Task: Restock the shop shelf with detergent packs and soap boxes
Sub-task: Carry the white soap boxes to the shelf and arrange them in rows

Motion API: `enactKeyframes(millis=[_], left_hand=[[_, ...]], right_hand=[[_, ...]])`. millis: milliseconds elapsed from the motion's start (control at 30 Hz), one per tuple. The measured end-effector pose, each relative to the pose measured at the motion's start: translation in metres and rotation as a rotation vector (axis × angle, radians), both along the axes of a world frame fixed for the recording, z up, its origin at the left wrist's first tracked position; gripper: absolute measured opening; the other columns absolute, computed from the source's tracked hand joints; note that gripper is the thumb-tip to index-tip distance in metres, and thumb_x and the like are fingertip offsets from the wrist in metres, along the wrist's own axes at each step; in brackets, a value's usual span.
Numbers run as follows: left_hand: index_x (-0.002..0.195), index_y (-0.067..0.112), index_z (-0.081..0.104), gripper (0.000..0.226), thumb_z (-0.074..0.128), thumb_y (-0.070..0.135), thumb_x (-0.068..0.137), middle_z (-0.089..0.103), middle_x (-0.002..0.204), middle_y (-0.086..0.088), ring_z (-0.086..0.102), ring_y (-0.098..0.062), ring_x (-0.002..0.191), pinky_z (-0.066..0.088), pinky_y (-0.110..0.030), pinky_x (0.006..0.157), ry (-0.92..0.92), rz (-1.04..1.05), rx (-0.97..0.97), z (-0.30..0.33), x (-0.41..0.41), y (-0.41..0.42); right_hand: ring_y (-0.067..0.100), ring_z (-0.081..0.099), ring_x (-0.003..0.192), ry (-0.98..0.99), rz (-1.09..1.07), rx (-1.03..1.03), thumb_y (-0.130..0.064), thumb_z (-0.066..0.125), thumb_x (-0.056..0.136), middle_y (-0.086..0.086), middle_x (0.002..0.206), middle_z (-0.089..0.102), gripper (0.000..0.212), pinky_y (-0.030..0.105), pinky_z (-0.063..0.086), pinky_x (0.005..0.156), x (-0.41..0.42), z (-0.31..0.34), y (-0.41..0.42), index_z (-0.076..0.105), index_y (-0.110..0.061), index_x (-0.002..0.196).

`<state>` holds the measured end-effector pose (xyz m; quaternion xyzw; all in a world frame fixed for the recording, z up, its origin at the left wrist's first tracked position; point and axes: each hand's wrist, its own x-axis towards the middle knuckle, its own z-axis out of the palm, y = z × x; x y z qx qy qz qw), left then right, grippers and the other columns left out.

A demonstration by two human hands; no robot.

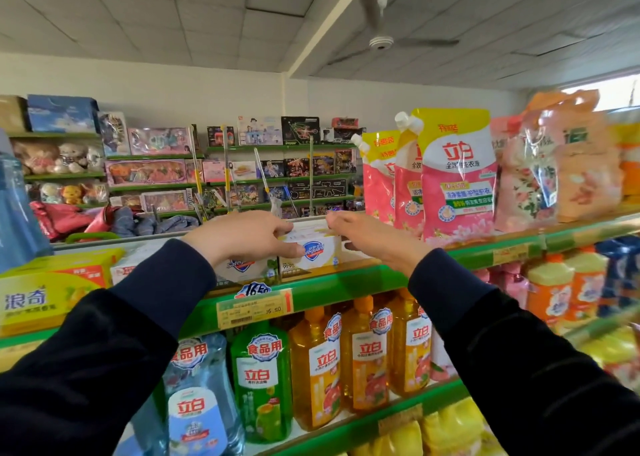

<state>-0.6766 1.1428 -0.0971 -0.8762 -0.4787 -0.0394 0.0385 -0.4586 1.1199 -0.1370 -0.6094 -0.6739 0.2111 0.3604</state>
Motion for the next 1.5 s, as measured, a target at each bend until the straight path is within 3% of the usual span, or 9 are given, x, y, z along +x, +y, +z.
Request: enactKeyframes(millis=[100, 200, 367, 533, 700, 867, 1033, 1200, 1500], left_hand=[[0.161, 0.032, 0.026, 0.102, 0.042, 0.087, 0.076, 0.027, 0.168, 0.004, 0.027, -0.022, 0.153, 0.022, -0.051, 0.123, -0.145, -0.058, 0.058, 0.001, 0.005, -0.011], [0.159, 0.036, 0.029, 0.088, 0.056, 0.073, 0.085, 0.026, 0.168, 0.007, 0.023, -0.017, 0.154, 0.023, -0.047, 0.124, -0.520, -0.203, 0.112, -0.003, 0.017, -0.024], [0.155, 0.035, 0.039, 0.070, 0.068, 0.048, 0.093, 0.031, 0.165, 0.009, 0.025, -0.008, 0.151, 0.023, -0.035, 0.121, -0.997, -0.404, 0.065, -0.029, 0.041, -0.060], [0.150, 0.040, 0.043, 0.062, 0.067, 0.049, 0.094, 0.041, 0.155, 0.019, 0.030, 0.008, 0.130, 0.025, -0.022, 0.103, -1.194, -0.525, -0.124, -0.069, 0.054, -0.105], [0.147, 0.041, 0.045, 0.057, 0.069, 0.042, 0.094, 0.044, 0.152, 0.020, 0.039, 0.001, 0.136, 0.032, -0.020, 0.101, -1.275, -0.635, -0.355, -0.111, 0.075, -0.157], [0.145, 0.032, 0.049, 0.054, 0.070, 0.032, 0.095, 0.050, 0.127, 0.032, 0.045, 0.034, 0.098, 0.038, 0.004, 0.078, -1.299, -0.778, -0.592, -0.134, 0.106, -0.217], [0.146, 0.035, 0.048, 0.057, 0.071, 0.038, 0.093, 0.048, 0.149, 0.014, 0.044, -0.003, 0.134, 0.037, -0.033, 0.111, -1.209, -0.928, -0.715, -0.137, 0.144, -0.295], [0.144, 0.036, 0.051, 0.057, 0.073, 0.038, 0.091, 0.052, 0.147, 0.013, 0.047, -0.006, 0.134, 0.038, -0.029, 0.109, -1.189, -1.080, -0.791, -0.137, 0.182, -0.372], [0.143, 0.046, 0.046, 0.057, 0.070, 0.048, 0.092, 0.044, 0.125, 0.045, 0.041, 0.012, 0.124, 0.032, -0.012, 0.093, -1.057, -1.430, -0.989, -0.138, 0.255, -0.547]], right_hand=[[0.014, 0.045, 0.140, 0.088, -0.094, 0.215, -0.046, 0.042, 0.107, -0.002, 0.158, 0.045, 0.052, 0.035, 0.037, 0.114, -0.002, 0.001, -0.024, 0.042, -0.025, 0.155], [0.003, 0.048, 0.125, 0.204, -0.183, 0.375, -0.034, 0.049, 0.107, -0.004, 0.151, 0.053, 0.044, 0.023, 0.041, 0.097, -0.006, 0.000, -0.058, 0.050, -0.022, 0.149], [0.010, 0.054, 0.130, 0.306, -0.321, 0.535, -0.021, 0.056, 0.104, -0.005, 0.143, 0.059, 0.039, 0.036, 0.042, 0.114, -0.014, -0.015, -0.126, 0.054, -0.019, 0.142], [0.004, 0.054, 0.128, 0.312, -0.499, 0.596, -0.024, 0.059, 0.102, -0.012, 0.138, 0.060, 0.038, 0.029, 0.043, 0.108, -0.030, -0.039, -0.203, 0.057, -0.024, 0.140], [-0.020, 0.051, 0.114, 0.291, -0.716, 0.650, -0.029, 0.060, 0.099, -0.022, 0.130, 0.059, 0.039, 0.006, 0.044, 0.090, -0.042, -0.073, -0.277, 0.056, -0.032, 0.138], [0.006, 0.052, 0.130, 0.232, -0.971, 0.658, -0.033, 0.062, 0.096, -0.017, 0.133, 0.060, 0.035, 0.044, 0.045, 0.111, -0.044, -0.090, -0.349, 0.060, -0.035, 0.130], [0.004, 0.056, 0.120, 0.152, -1.190, 0.714, -0.030, 0.064, 0.093, -0.009, 0.128, 0.061, 0.036, 0.029, 0.047, 0.099, -0.041, -0.092, -0.436, 0.062, -0.028, 0.129], [0.011, 0.055, 0.127, 0.049, -1.382, 0.745, -0.024, 0.064, 0.097, -0.007, 0.134, 0.061, 0.038, 0.039, 0.046, 0.109, -0.041, -0.087, -0.517, 0.060, -0.023, 0.135], [0.004, 0.054, 0.127, -0.064, -1.676, 0.799, -0.031, 0.062, 0.097, -0.017, 0.132, 0.060, 0.035, 0.042, 0.047, 0.110, -0.033, -0.084, -0.676, 0.058, -0.032, 0.133]])
